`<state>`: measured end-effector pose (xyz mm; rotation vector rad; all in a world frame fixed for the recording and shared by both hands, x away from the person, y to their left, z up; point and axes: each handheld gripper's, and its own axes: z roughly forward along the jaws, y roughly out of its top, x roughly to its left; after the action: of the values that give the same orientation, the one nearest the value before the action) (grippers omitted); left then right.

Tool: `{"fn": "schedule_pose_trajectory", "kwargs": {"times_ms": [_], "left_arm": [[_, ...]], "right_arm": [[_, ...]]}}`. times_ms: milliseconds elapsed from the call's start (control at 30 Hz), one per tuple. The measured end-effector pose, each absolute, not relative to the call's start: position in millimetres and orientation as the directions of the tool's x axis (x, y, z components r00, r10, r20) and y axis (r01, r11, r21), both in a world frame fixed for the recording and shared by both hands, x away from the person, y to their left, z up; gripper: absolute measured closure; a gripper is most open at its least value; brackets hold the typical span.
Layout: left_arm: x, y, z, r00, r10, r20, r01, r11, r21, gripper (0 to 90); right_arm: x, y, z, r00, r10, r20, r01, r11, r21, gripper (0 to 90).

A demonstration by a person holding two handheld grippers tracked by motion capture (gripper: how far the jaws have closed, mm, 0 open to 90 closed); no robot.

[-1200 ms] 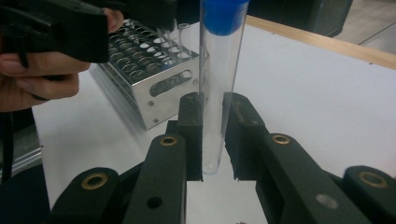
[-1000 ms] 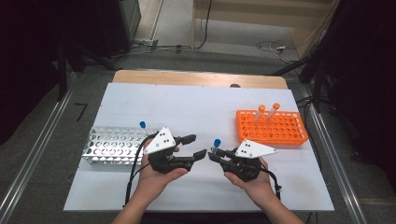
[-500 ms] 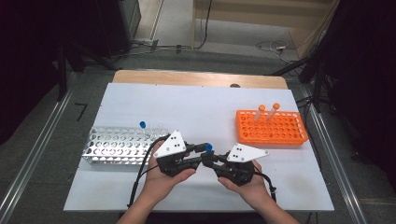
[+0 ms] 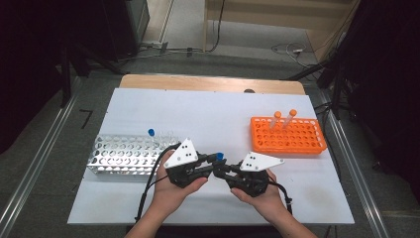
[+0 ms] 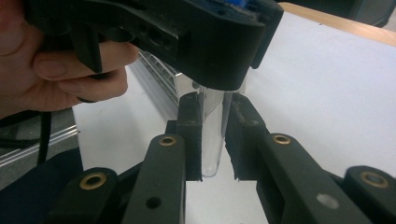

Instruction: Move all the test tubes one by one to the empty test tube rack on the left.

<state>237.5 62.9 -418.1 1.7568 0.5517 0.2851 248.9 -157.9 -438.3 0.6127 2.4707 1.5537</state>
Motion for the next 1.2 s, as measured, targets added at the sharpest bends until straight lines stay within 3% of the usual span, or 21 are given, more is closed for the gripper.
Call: {"fn": "schedule_pose_trajectory", "kwargs": {"times_ms": [167, 400, 733, 1200], "left_arm": [[238, 66, -417, 0.849, 0.521, -0.088, 0.209, -0.177, 0.962, 77.1], [239, 81, -413, 0.826, 0.556, -0.089, 0.208, -0.154, 0.966, 77.2], [243, 107, -406, 0.786, 0.612, -0.086, 0.204, -0.125, 0.971, 77.2], [246, 149, -398, 0.721, 0.686, -0.099, 0.205, -0.075, 0.976, 77.2]], "right_arm": [[250, -160, -438, -0.917, 0.389, 0.091, 0.247, 0.373, 0.894, 61.0], [254, -168, -435, -0.922, 0.372, 0.109, 0.248, 0.351, 0.903, 28.1], [265, -183, -434, -0.916, 0.384, 0.116, 0.260, 0.348, 0.901, 0.9], [280, -209, -436, -0.891, 0.439, 0.114, 0.276, 0.325, 0.905, 0.0]]}}
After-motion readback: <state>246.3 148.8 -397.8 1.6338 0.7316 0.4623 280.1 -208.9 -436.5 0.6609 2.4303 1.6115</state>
